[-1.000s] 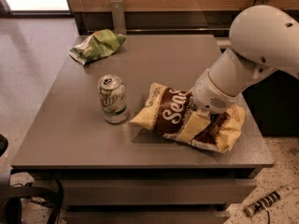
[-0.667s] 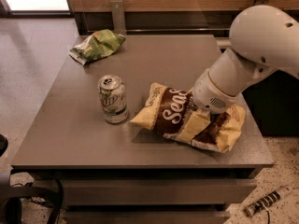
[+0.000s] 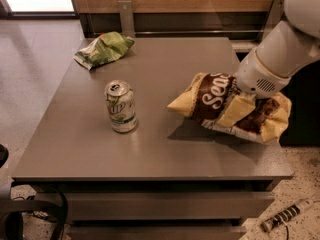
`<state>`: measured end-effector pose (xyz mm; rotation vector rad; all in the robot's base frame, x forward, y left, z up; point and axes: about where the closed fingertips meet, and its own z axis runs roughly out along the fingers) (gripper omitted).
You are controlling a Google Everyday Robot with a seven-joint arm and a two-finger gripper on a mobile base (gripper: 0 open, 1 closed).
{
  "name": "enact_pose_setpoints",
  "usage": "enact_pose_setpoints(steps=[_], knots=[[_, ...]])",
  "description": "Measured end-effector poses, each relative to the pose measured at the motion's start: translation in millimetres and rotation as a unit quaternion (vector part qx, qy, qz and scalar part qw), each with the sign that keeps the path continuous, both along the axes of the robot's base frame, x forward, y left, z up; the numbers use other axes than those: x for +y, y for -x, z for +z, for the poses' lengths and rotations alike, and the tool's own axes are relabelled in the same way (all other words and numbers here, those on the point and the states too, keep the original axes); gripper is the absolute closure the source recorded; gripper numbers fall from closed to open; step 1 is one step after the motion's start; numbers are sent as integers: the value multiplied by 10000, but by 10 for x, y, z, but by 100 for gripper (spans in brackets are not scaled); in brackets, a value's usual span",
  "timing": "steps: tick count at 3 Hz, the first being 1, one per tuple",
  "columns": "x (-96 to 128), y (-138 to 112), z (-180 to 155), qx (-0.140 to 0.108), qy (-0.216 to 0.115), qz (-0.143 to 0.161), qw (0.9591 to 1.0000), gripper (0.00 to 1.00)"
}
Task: Move brown chip bag near green jalapeno chip bag
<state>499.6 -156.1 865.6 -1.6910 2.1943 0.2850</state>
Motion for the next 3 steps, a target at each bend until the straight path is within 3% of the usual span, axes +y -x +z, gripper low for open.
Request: enact_pose_setpoints(steps=[1, 3], knots=[[-164, -137, 340, -334, -3, -178, 9993, 100], [-172, -215, 495, -589, 92, -222, 9980, 100]])
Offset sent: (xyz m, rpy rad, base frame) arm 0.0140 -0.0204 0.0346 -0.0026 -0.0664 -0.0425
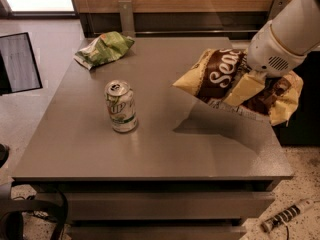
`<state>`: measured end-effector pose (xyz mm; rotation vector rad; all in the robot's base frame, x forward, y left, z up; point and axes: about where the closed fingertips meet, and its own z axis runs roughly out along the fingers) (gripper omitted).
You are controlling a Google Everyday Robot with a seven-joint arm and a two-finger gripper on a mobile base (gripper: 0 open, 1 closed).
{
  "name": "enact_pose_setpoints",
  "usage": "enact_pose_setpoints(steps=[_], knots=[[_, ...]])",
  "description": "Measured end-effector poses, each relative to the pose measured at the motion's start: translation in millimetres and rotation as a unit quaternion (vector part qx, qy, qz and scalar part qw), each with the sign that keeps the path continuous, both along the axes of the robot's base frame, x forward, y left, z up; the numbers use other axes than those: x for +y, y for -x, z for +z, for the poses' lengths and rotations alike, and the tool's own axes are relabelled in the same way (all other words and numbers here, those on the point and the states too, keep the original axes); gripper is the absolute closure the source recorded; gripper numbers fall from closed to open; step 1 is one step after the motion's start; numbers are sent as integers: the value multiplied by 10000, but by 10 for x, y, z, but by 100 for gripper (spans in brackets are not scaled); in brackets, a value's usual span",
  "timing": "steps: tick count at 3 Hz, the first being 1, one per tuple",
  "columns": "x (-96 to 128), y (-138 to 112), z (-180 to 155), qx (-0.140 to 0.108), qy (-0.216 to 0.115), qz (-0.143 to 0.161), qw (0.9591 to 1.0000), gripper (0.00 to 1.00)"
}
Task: Move brown chip bag near green jalapeno chip bag
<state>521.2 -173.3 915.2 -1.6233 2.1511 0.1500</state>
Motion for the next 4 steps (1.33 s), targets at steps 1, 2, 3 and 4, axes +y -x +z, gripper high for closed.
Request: enact_pose_setpoints(steps=[1, 2, 3, 4], knots=[[81, -494, 486, -709, 361, 112, 9968, 100], [362, -1138, 870, -1545, 379, 472, 9861, 100], [639, -1568, 905, -1968, 60, 832, 9769, 100], [848, -1795, 856, -2249, -214, 846, 9705, 100]])
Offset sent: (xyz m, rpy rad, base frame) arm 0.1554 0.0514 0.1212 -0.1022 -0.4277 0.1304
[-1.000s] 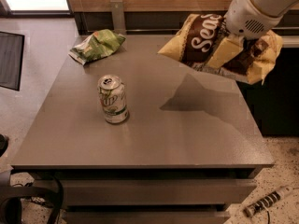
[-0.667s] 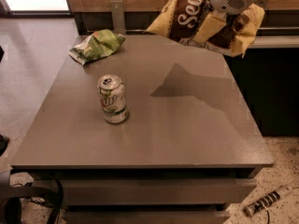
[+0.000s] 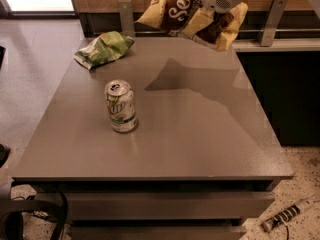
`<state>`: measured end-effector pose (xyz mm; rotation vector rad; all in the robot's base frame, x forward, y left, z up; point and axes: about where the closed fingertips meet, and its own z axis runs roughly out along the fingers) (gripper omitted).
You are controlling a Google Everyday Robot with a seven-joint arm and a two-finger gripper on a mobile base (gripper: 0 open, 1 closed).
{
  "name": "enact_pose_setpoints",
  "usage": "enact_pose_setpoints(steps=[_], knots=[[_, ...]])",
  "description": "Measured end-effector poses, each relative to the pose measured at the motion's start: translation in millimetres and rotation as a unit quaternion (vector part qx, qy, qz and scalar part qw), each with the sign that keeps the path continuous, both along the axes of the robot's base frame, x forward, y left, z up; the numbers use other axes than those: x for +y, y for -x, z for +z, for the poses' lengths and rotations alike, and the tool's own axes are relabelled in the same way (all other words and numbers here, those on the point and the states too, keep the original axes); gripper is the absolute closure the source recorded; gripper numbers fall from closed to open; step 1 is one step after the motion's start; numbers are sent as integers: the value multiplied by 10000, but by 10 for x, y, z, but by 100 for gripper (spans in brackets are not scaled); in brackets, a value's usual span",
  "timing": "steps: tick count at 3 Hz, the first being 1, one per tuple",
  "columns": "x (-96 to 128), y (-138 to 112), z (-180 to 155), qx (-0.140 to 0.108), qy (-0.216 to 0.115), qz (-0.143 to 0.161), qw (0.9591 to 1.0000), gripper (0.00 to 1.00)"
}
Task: Move brown chip bag near green jalapeno chip bag
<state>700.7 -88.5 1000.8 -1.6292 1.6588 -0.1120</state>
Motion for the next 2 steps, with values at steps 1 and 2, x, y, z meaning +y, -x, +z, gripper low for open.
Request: enact_pose_setpoints(steps=[1, 2], knots=[[262, -294, -294, -147, -191, -179, 9995, 100], [433, -550, -496, -213, -278, -386, 9986, 100]])
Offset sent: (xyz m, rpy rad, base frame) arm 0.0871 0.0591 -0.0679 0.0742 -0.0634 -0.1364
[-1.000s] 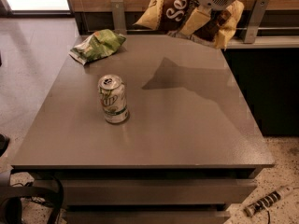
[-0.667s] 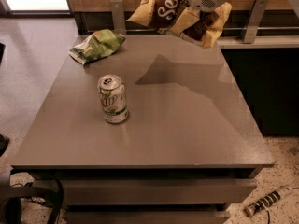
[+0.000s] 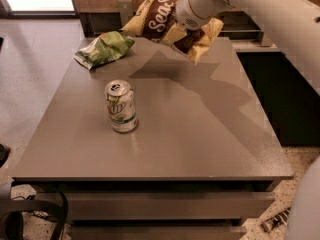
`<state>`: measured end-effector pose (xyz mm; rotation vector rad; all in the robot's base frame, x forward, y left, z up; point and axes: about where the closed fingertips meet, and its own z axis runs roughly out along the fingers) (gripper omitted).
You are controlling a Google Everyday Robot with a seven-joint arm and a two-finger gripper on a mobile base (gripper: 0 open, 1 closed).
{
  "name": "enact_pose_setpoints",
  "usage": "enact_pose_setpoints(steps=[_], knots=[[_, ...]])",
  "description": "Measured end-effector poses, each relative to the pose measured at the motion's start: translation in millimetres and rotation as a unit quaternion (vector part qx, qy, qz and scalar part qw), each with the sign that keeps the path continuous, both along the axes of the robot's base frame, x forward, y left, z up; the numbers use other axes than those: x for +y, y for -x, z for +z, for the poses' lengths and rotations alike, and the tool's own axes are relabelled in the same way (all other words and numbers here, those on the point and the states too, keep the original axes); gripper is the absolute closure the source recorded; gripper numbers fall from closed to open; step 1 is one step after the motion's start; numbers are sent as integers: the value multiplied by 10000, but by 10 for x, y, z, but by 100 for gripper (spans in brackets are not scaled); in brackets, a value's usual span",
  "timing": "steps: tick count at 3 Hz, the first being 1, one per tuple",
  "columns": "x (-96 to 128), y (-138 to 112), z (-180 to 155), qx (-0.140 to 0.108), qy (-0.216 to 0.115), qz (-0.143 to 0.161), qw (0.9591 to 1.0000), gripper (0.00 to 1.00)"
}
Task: Move brown chip bag near green jalapeno chip bag
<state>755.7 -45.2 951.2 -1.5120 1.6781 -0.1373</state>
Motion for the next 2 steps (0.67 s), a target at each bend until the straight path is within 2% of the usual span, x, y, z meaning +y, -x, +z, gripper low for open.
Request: enact_pose_setpoints(steps=[1, 2], knots=[[30, -20, -21, 3, -15, -8, 10000, 78], [52, -23, -45, 18, -13, 6, 10000, 47]])
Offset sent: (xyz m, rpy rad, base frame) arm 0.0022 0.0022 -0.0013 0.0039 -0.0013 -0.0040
